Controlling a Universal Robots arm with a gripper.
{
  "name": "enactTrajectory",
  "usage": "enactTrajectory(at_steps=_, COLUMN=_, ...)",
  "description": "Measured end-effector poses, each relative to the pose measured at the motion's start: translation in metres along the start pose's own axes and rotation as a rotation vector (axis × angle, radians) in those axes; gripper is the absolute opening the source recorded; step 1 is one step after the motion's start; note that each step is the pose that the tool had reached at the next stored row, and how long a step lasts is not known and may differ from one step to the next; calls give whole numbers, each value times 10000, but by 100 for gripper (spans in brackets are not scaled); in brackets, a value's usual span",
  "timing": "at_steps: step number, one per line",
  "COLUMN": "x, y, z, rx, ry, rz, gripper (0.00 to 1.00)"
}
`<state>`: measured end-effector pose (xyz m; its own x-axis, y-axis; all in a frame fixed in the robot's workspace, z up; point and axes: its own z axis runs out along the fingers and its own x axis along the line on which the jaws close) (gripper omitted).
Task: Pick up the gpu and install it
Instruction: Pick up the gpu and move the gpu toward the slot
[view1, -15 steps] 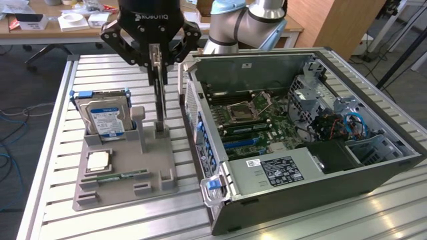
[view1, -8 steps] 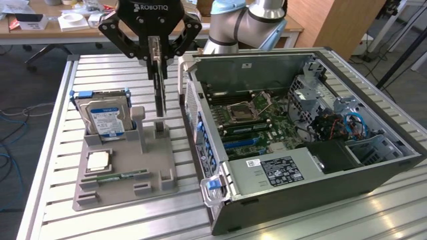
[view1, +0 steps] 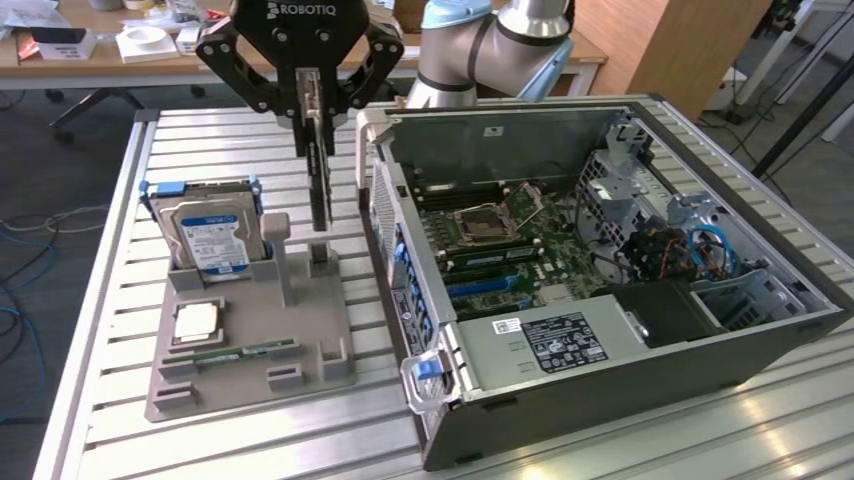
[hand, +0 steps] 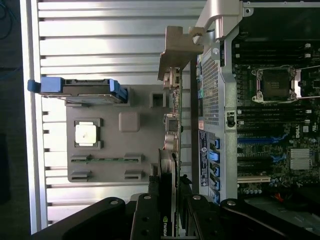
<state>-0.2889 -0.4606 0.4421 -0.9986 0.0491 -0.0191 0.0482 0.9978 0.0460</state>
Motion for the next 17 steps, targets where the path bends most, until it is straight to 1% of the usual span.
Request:
enactTrajectory(at_steps=4, x=-29, y=1, z=1, rx=-1, ry=-1, rz=0, gripper=26)
enactTrajectory(at_steps=8, x=-87, y=4, z=3, rx=-1, ry=-1, rz=0, gripper=26)
enactTrajectory(at_steps=12, x=-157, y=8, z=4, rx=-1, ry=-1, rz=1, gripper=26)
enactTrajectory(at_steps=17, x=-272, y=13, z=6, rx=0, ry=-1, rz=-1, gripper=26)
